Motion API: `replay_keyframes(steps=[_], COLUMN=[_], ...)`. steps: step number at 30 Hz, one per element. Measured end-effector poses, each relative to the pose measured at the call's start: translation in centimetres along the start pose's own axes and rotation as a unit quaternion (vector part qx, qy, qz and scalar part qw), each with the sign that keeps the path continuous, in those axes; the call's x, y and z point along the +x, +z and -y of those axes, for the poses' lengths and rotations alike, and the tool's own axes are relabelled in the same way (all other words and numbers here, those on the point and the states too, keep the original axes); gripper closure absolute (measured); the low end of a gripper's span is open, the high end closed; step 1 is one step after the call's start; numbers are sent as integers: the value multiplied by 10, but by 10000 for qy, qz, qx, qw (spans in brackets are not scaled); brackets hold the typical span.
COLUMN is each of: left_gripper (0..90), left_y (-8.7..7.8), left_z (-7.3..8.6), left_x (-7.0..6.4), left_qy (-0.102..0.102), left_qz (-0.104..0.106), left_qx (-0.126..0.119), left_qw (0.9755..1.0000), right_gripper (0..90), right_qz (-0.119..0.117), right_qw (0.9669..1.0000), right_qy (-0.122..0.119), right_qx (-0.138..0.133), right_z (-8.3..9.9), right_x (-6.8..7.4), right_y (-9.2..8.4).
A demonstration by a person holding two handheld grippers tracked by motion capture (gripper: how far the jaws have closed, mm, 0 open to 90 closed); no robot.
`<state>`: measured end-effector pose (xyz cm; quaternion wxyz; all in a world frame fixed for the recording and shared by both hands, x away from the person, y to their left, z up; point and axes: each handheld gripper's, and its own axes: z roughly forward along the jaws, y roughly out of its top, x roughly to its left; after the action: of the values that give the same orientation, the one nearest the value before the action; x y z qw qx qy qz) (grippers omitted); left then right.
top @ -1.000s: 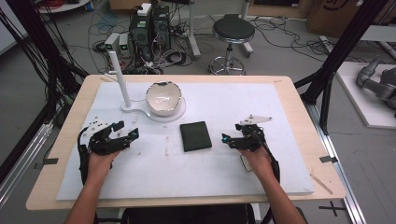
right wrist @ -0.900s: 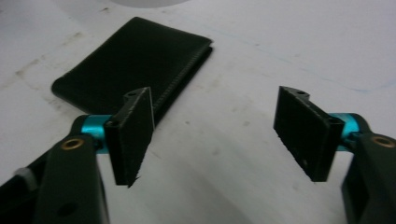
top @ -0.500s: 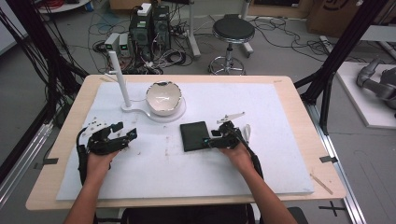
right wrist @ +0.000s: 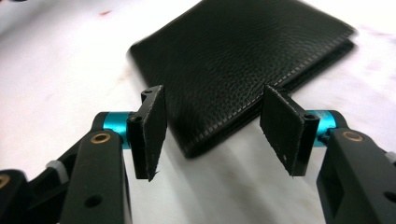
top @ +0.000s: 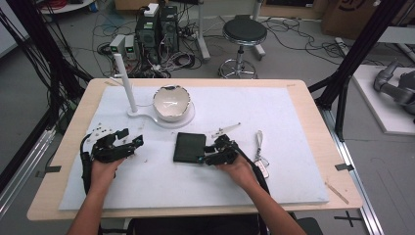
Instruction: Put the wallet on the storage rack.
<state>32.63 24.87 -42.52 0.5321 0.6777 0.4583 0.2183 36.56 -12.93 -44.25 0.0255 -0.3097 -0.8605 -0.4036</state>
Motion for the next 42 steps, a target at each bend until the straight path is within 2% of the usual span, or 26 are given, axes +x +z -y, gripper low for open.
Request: replay_keyframes(steps=[1, 2, 3, 5, 6, 7, 9, 11, 13, 15, 17, 18, 23, 25, 30, 33, 35, 37, 39, 40, 42], left_gripper=[294, 298, 298, 298, 298, 300, 301, 303, 302, 302, 303, 302, 302, 303, 303, 303, 314, 314, 313, 313, 310], left_y=[0, 0, 0, 0, 0, 0, 1, 1, 2, 2, 3, 3, 4, 4, -2, -5, -5, -4, -2, -1, 0], left_z=[0, 0, 0, 0, 0, 0, 1, 1, 1, 1, 1, 1, 1, 2, 2, 3, 3, 4, 5, 5, 5], left_x=[0, 0, 0, 0, 0, 0, -1, -1, -3, -3, -3, -3, -2, 0, 3, 3, 3, 1, -2, -3, -5], left_qy=[11, 26, 24, -9, 2, 4, 12, 26, 11, 24, 26, 23, 31, 5, -54, -130, -187, -183, -214, -213, -252], left_qz=[3, 10, 2, 0, -6, 0, 26, 38, 48, 62, 70, 76, 99, 76, 30, 14, 84, 118, 167, 179, 213], left_qx=[17, 24, 26, 29, 40, 41, 64, 88, 82, 88, 100, 116, 125, 110, 84, 60, 103, 173, 247, 268, 307], left_qw=[10000, 10000, 10000, 10000, 10000, 10000, 10000, 10000, 10000, 9999, 9999, 9999, 9999, 9999, 9999, 9999, 9997, 9996, 9993, 9993, 9990], right_gripper=[424, 415, 415, 389, 389, 428, 428, 420, 400, 377, 362, 360, 367, 391, 425, 439, 442, 444, 454, 454, 458], right_qz=[0, -53, -53, -86, -86, -246, -215, 169, 491, 637, 717, 715, 598, 469, 325, 312, 314, 268, 105, 105, 133], right_qw=[10000, 9998, 9998, 9992, 9992, 9988, 9989, 9991, 9981, 9973, 9967, 9970, 9980, 9988, 9993, 9992, 9993, 9994, 9997, 9997, 9997], right_qy=[0, -166, -166, -384, -384, -409, -421, -333, -222, -39, -7, -28, -116, -107, -128, -36, -67, -63, -103, -103, -103], right_qx=[0, 73, 73, 92, 92, 66, 38, -179, -285, -362, -377, -302, -169, 51, 164, 232, 193, 195, 203, 203, 181], right_z=[0, -2, -2, -4, -4, -3, -4, -5, -8, -11, -16, -25, -37, -39, -36, -30, -18, -15, -6, -6, -3], right_x=[0, 5, 5, 8, 8, 8, 7, 2, -9, -19, -25, -28, -32, -35, -35, -30, -20, -18, -6, -6, 3], right_y=[0, 4, 4, 7, 7, 4, 1, -7, -9, -8, -4, 3, 18, 24, 19, 11, 5, 4, 2, 2, 4])
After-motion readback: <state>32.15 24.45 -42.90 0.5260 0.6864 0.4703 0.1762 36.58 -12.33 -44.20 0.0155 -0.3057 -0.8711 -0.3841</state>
